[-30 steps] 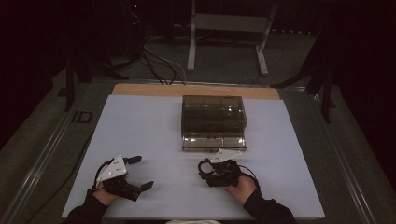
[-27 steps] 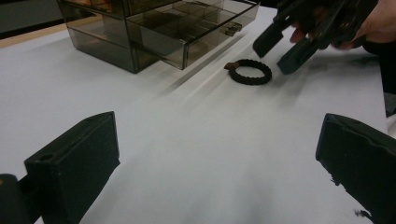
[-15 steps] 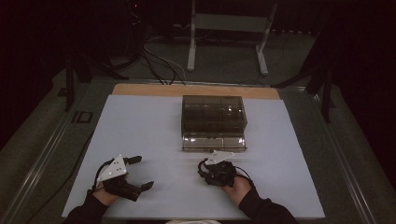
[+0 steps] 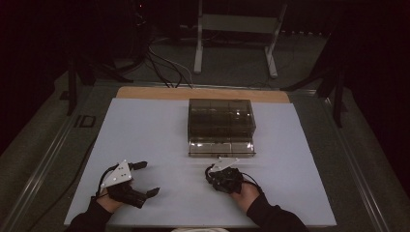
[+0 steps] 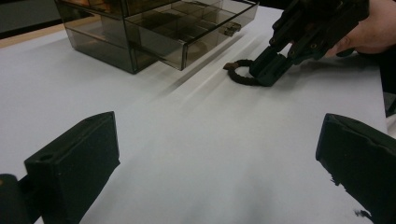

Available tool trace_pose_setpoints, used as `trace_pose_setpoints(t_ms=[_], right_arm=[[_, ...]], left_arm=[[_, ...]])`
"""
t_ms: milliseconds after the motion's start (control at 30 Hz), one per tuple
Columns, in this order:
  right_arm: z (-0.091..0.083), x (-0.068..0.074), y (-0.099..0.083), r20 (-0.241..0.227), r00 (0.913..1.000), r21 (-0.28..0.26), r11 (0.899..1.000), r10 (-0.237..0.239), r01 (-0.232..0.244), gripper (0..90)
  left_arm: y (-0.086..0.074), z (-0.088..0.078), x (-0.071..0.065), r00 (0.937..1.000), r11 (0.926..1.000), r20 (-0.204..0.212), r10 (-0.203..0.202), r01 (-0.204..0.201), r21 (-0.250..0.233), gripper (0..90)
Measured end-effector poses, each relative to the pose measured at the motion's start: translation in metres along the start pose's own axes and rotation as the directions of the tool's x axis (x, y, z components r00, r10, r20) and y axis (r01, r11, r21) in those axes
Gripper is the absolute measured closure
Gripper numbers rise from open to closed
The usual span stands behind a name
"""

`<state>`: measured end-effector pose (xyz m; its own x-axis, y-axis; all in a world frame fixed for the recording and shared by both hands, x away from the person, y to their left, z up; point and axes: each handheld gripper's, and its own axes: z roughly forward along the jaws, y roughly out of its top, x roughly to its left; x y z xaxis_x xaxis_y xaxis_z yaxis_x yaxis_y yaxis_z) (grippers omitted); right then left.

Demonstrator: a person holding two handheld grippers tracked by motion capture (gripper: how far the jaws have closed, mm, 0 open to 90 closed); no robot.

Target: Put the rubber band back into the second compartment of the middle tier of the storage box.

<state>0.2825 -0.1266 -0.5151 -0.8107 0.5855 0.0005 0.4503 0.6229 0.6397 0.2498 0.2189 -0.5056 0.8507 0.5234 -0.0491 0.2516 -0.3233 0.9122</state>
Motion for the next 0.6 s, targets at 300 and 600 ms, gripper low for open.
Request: trace_pose_setpoints(t_ms=[300,600], right_arm=[[0.0007,0.0017,0.0010,-0.003,0.9996,0.004,1.000,-0.027,0.027,84.0],[-0.0059,0.0039,0.0051,-0.017,0.9995,0.002,1.000,-0.026,0.026,85.3]], left_arm=[[-0.0002,0.0005,0.0002,1.0000,1.0000,0.002,-0.001,0.001,0.002,0.9],[-0.0002,0.0006,0.0003,1.0000,1.0000,0.003,0.002,-0.002,0.002,0.8]])
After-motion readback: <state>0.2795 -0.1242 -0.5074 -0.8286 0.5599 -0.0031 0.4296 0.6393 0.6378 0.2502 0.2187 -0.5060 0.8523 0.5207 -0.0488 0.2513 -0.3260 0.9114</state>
